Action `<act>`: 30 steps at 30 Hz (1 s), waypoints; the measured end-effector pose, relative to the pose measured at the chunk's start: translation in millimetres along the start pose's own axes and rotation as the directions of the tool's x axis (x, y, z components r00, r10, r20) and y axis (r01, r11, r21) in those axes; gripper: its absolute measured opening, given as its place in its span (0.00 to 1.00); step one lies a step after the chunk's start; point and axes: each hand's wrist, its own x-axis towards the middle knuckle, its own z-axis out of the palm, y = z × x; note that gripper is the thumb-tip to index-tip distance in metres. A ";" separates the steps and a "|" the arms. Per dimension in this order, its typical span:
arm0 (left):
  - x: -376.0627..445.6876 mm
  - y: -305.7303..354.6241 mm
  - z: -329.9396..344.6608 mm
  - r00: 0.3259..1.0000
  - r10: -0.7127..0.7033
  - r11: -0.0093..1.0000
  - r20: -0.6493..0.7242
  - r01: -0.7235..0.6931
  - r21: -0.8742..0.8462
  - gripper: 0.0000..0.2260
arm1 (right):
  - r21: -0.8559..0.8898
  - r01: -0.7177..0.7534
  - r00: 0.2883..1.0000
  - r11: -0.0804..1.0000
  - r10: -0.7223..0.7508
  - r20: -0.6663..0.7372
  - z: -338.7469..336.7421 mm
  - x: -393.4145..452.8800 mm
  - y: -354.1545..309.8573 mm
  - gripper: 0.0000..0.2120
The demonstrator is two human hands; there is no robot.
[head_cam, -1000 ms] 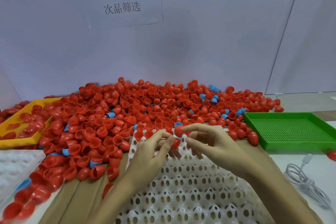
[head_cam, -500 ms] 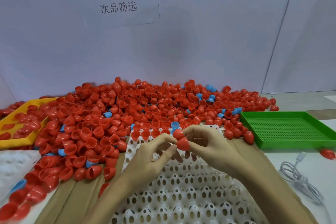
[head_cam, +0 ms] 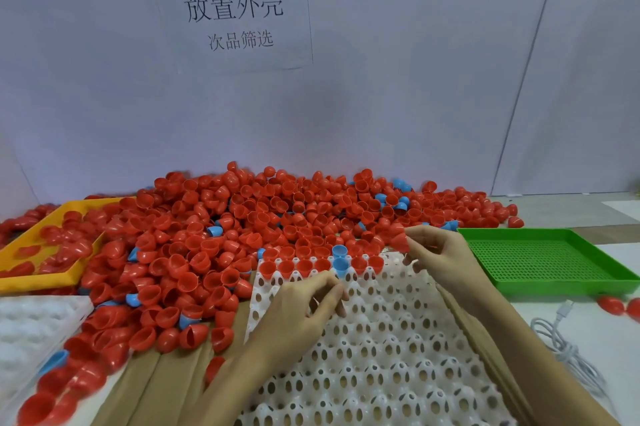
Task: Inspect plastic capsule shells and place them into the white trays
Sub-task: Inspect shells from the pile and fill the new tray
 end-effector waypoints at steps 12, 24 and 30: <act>2.3 -2.6 1.5 1.000 0.031 0.999 -0.002 -0.031 0.008 0.13 | -0.665 0.120 0.989 0.738 -0.033 0.141 2.1 28.8 17.2 0.09; 2.8 -1.4 3.5 0.999 0.048 0.999 -0.009 -0.048 0.021 0.13 | -0.681 0.153 0.988 0.716 -0.104 0.113 7.7 47.4 29.0 0.08; 3.3 -1.4 3.9 0.998 0.058 0.998 -0.017 -0.058 0.015 0.16 | -0.713 0.164 0.986 0.681 -0.137 0.097 27.1 84.5 24.7 0.10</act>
